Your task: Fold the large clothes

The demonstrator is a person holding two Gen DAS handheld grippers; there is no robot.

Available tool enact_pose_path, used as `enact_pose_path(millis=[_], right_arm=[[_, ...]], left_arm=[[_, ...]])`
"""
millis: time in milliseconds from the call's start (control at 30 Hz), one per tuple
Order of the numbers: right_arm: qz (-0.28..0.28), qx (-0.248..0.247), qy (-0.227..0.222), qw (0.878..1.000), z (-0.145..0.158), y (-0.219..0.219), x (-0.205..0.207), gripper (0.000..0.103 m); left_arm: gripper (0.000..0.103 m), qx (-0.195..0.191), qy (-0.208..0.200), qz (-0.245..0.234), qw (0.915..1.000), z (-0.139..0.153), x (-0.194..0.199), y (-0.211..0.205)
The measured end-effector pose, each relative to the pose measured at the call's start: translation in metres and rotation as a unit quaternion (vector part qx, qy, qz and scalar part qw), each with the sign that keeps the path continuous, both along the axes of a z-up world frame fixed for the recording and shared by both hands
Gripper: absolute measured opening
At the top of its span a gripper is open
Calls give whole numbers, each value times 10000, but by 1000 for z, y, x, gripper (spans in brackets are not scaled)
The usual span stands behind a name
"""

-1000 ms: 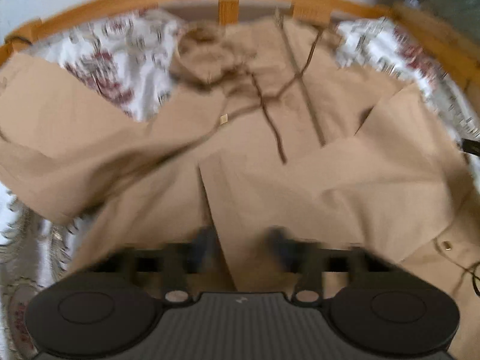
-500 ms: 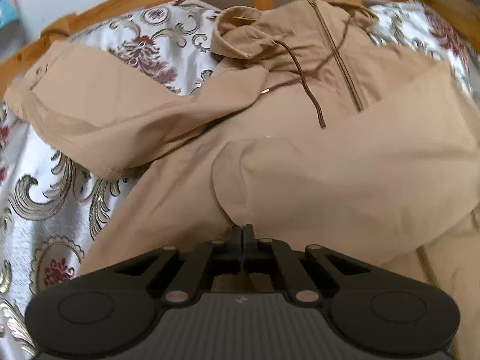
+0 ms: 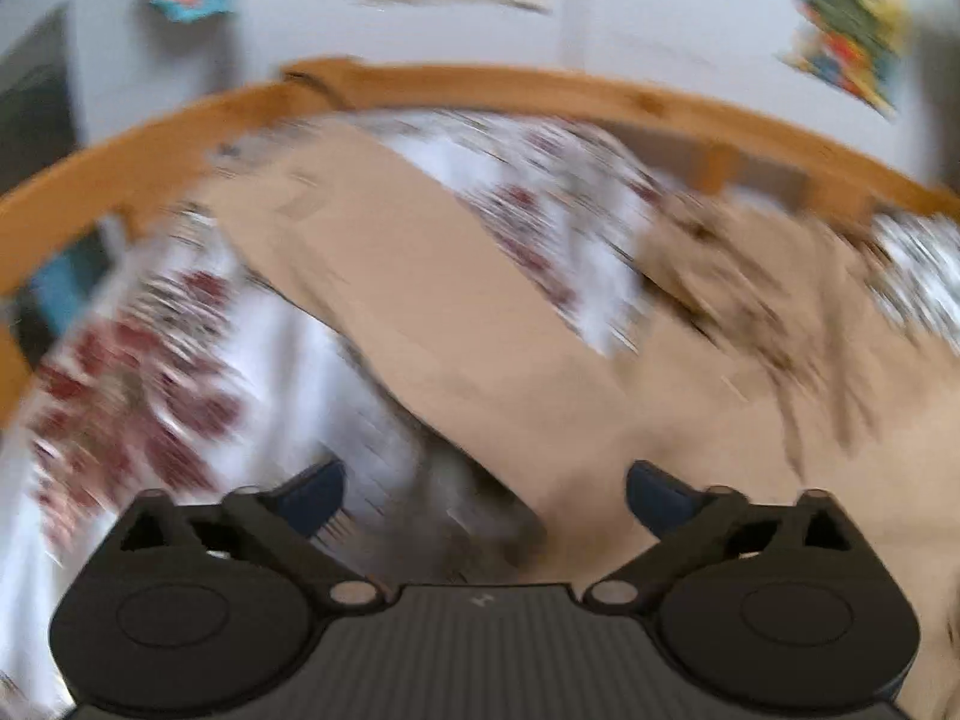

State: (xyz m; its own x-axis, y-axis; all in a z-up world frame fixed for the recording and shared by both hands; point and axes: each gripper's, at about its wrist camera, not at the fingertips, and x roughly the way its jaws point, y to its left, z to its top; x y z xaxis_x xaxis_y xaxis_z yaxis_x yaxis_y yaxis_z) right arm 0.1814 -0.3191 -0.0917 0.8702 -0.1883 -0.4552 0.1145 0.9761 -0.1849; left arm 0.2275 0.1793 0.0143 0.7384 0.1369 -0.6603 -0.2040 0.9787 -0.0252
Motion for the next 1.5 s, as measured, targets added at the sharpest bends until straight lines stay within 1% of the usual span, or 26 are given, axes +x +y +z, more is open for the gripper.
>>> enact_pose_path(millis=[100, 167, 233, 300, 333, 400, 467, 533, 600, 667, 700, 733, 767, 800, 833, 867, 900, 967, 1033, 1067, 1167, 1233, 1300, 1367, 1433, 1500], right_arm=[[174, -48, -9, 9998, 9, 13, -10, 102], [178, 50, 12, 9998, 16, 23, -18, 102], [83, 145, 143, 9998, 24, 34, -21, 102], [-60, 245, 140, 9996, 28, 46, -24, 102], [-64, 339, 105, 9994, 29, 52, -26, 102], [47, 421, 116, 9990, 26, 61, -25, 102], [399, 356, 100, 9985, 17, 69, -25, 102], [521, 246, 247, 9980, 7, 74, -23, 102], [444, 341, 366, 9978, 2, 72, -19, 102], [364, 537, 392, 9971, 1, 66, -16, 102], [327, 592, 390, 9970, 1, 65, -15, 102], [280, 639, 391, 9968, 2, 63, -14, 102], [251, 669, 400, 9966, 2, 61, -14, 102], [241, 688, 409, 9965, 2, 60, -14, 102], [236, 706, 413, 9964, 3, 59, -15, 102], [228, 731, 412, 9962, 4, 57, -16, 102], [217, 752, 392, 9962, 6, 55, -17, 102], [192, 786, 249, 9964, 13, 51, -21, 102], [153, 817, 59, 9965, 22, 46, -26, 102], [131, 850, -19, 9963, 26, 43, -28, 102], [46, 1004, -247, 9946, 36, 30, -34, 102], [-21, 1029, -389, 9939, 39, 21, -37, 102], [-68, 1060, -541, 9929, 43, 11, -41, 102], [-162, 1106, -692, 9913, 46, -1, -44, 102], [-288, 1147, -815, 9896, 48, -12, -46, 102], [-454, 1207, -942, 9872, 50, -26, -48, 102]], left_arm=[[103, 171, -138, 556, 9982, 15, 35, 33], [102, 254, -174, 927, 9952, 19, 62, 53], [102, 275, -177, 1225, 9919, 19, 85, 69], [102, 292, -73, 1474, 9886, 16, 107, 83], [100, 295, -28, 1550, 9875, 15, 118, 89], [99, 374, -19, 1646, 9856, 16, 133, 98], [99, 476, -88, 1753, 9833, 18, 142, 107], [98, 455, -151, 1927, 9801, 19, 147, 121], [84, 322, -136, 2074, 9776, 14, 150, 131], [47, 84, 61, 2088, 9779, 6, 155, 137], [40, -23, 53, 1987, 9800, 5, 155, 137], [28, -34, -16, 1898, 9818, 5, 154, 134], [23, 25, -58, 1854, 9826, 7, 154, 130], [20, 106, -98, 1847, 9827, 10, 152, 126], [15, 193, -172, 1846, 9825, 14, 149, 120], [11, 259, -310, 1867, 9816, 22, 144, 113], [10, 295, -528, 1885, 9802, 31, 136, 105], [6, 382, -1037, 1687, 9794, 56, 119, 85], [5, 565, -1616, 1259, 9772, 86, 98, 59], [4, 634, -1913, 979, 9746, 102, 84, 43], [4, 709, -2642, 103, 9618, 145, 40, -7], [4, 672, -2922, -496, 9527, 164, 15, -42], [4, 569, -3004, -1051, 9463, 175, -5, -77], [4, 317, -2935, -1585, 9422, 176, -21, -111], [4, 97, -2793, -2178, 9351, 167, -37, -145], [4, 37, -2555, -2843, 9241, 149, -51, -177]])
